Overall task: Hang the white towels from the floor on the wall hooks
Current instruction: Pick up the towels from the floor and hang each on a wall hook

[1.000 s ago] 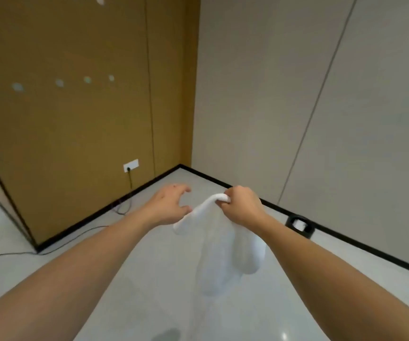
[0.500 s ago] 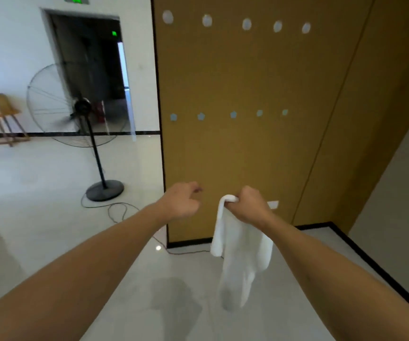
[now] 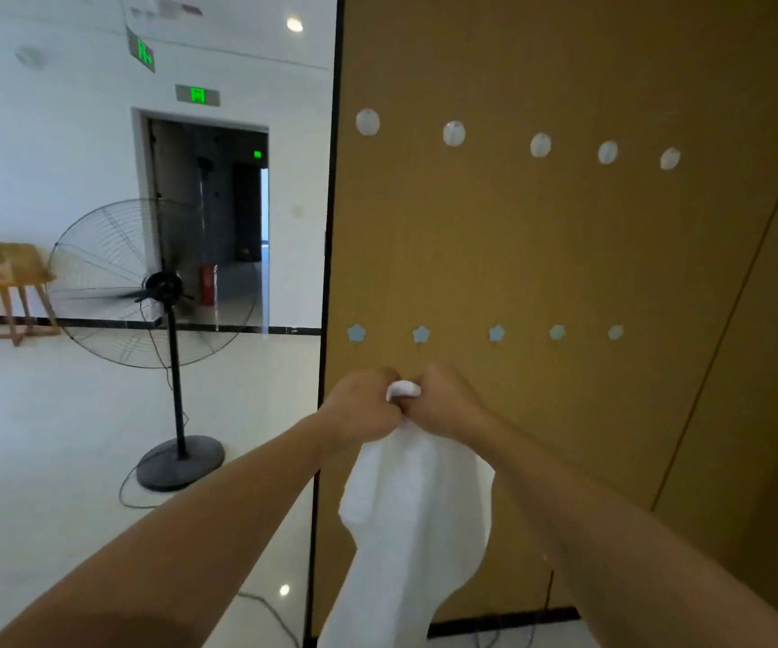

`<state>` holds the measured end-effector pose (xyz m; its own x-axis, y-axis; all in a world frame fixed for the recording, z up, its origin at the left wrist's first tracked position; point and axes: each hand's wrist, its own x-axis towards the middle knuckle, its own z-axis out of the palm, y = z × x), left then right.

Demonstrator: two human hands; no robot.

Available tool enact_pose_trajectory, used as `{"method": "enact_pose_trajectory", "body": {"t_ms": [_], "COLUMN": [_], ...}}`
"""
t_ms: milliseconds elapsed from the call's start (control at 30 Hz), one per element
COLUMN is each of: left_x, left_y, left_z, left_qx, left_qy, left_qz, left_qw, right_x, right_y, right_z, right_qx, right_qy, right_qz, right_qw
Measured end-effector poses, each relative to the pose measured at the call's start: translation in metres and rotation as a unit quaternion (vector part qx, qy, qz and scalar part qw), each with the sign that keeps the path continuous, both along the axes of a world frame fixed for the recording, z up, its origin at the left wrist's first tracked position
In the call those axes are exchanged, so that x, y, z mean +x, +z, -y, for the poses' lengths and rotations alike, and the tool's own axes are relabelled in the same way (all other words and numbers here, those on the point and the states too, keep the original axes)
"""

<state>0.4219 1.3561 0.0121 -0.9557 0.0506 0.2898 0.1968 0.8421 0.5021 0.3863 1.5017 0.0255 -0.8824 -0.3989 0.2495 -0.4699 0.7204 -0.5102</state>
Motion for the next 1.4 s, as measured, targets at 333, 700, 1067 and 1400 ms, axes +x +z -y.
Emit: {"method": "enact_pose_trajectory", "body": {"t_ms": [333,700,1067,1400], "left_x": [-0.166,-0.299,-0.358,-0.41], "left_y": [0.101,0.194,0.318,0.301], "left_z": [0.083,0.156,0.163,0.151], "left_qx": [0.068,0.202,0.152,0.034], "left_qy": [0.071,0.131,0.115,0.198], "left_qz": [-0.139,-0.25,-0.418,-0.465], "left_qw": [0.985,0.938,0.888,0.862], "right_x": [-0.174,-0.338,-0.431,-0.458], "right_y": [0.105,0.201,0.331,0.295], "right_z": [0.054,0.078,0.111,0.158], "right_qx": [-0.083,-0.265,-0.2,-0.269], "right_qy": [0.067,0.181,0.244,0.2], "right_qz": [-0.044,-0.021,-0.294,-0.313], "right_qw": [0.993,0.947,0.902,0.889]}}
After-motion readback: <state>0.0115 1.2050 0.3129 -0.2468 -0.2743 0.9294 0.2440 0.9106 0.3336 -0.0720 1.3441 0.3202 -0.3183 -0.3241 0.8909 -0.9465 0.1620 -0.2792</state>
